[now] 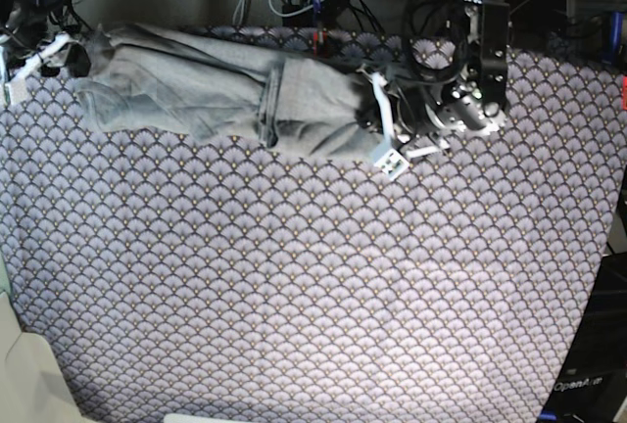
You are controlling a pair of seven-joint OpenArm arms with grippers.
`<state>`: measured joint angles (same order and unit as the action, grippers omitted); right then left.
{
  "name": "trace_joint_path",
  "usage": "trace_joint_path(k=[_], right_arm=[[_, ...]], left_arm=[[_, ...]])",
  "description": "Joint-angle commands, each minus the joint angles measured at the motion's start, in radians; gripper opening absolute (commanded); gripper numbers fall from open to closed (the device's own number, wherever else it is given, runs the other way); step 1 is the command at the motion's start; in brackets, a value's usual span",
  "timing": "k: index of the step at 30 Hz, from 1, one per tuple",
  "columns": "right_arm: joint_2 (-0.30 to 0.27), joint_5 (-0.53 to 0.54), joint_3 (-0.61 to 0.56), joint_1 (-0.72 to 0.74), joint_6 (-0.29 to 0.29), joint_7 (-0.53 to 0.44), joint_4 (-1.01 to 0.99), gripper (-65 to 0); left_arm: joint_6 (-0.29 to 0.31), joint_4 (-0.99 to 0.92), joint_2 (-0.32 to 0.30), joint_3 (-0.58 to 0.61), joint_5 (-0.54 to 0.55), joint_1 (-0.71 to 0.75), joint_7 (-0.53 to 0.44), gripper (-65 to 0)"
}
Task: Fold the T-shirt properly
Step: 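Open both grippers and raise them away from the folded shirt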
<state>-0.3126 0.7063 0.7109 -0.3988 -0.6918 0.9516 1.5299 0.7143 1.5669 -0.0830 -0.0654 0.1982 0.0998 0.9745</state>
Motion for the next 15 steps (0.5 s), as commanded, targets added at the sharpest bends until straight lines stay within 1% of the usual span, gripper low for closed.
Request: trace_joint_path(k=[1,8,11,15], right_arm=[[-0.018,0.022,0.006,0.010,-0.006,-0.006,0.004,-24.1],[-0.010,0.025,0.006,0.036,-0.006,0.002,0.004,-24.0],[-0.012,0.026,0.006,0.044,-0.006,0.042,0.014,-24.0],[-0.007,0.026,0.008,0.054,-0.006,0.068,0.091,-24.0]], left_arm=[[-0.016,0.008,-0.008,-0.004,-0.049,-0.007,0.027,-65.0],[-0.016,0.008,-0.008,-0.004,-0.049,-0.008,0.027,-65.0],[-0.016,0.008,-0.007,-0.004,-0.049,-0.008,0.027,-65.0],[-0.016,0.008,-0.005,-0.004,-0.049,-0.010,0.027,-65.0]])
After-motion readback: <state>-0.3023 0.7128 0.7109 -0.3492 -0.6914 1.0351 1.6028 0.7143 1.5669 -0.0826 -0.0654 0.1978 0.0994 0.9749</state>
